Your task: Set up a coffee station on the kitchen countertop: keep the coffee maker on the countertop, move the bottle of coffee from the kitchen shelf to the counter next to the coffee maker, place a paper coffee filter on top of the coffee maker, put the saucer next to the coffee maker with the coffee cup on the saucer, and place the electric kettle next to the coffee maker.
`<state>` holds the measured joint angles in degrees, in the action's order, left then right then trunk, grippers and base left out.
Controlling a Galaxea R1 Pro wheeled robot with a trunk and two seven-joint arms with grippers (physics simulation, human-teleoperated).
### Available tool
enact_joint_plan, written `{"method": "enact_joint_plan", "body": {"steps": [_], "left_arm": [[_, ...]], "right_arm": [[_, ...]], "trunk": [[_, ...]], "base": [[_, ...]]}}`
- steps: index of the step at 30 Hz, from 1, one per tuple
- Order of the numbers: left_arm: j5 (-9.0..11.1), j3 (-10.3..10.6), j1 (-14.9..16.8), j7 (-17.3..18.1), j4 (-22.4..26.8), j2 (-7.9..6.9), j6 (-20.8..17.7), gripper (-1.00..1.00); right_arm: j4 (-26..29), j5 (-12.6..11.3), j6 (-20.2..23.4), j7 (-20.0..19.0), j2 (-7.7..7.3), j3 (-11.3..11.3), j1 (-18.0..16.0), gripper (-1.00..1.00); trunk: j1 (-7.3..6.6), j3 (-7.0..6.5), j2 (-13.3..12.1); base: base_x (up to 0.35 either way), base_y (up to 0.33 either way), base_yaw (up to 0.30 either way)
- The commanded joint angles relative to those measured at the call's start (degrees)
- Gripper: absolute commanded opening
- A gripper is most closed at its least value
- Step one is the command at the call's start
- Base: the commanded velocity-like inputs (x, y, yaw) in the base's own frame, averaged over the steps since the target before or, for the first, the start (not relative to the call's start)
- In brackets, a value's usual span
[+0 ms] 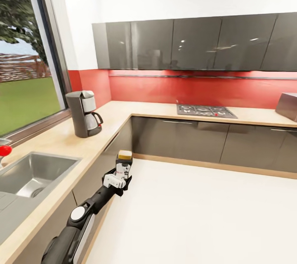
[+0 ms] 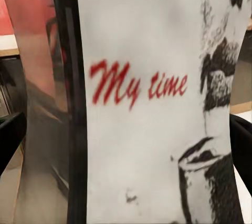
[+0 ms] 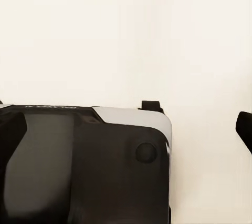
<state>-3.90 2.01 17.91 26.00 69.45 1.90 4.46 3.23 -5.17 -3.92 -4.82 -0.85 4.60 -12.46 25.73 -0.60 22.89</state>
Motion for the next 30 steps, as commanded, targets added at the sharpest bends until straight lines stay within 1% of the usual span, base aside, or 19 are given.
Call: {"method": "enact_joint_plan", "body": {"steps": [1, 8, 24, 27, 30], "left_arm": [[-0.32, -0.07, 0.02, 0.11, -0.01, 0.03, 0.35, -1.0], [-0.32, -0.01, 0.02, 0.11, -0.01, 0.03, 0.37, -1.0], [-0.32, 0.01, 0.02, 0.11, -0.01, 0.03, 0.39, -1.0], [-0.32, 0.03, -0.02, 0.11, -0.01, 0.07, 0.57, -1.0], [-0.32, -0.01, -0.16, 0.11, 0.14, 0.16, 0.74, -1.0]], "right_arm": [[-0.07, -0.55, -0.21, -0.19, -0.03, 0.47, -0.02, 1.0], [-0.14, -0.55, -0.21, -0.19, -0.03, 0.42, -0.02, 1.0], [-0.16, -0.55, -0.21, -0.19, -0.2, 0.49, -0.02, 1.0], [-0.16, -0.55, -0.21, -0.19, -0.15, 0.5, -0.02, 1.0], [-0.16, -0.55, -0.21, -0.19, -0.01, 0.53, -0.02, 1.0]], "trunk": [[0.05, 0.02, 0.03], [0.05, 0.02, 0.03], [0.05, 0.02, 0.03], [0.05, 0.02, 0.03], [0.05, 0.02, 0.03]], "base": [[0.336, 0.0, 0.0], [0.325, -0.056, 0.0], [0.283, -0.156, 0.0], [0.136, -0.08, 0.063], [0.04, -0.023, 0.207]]}}
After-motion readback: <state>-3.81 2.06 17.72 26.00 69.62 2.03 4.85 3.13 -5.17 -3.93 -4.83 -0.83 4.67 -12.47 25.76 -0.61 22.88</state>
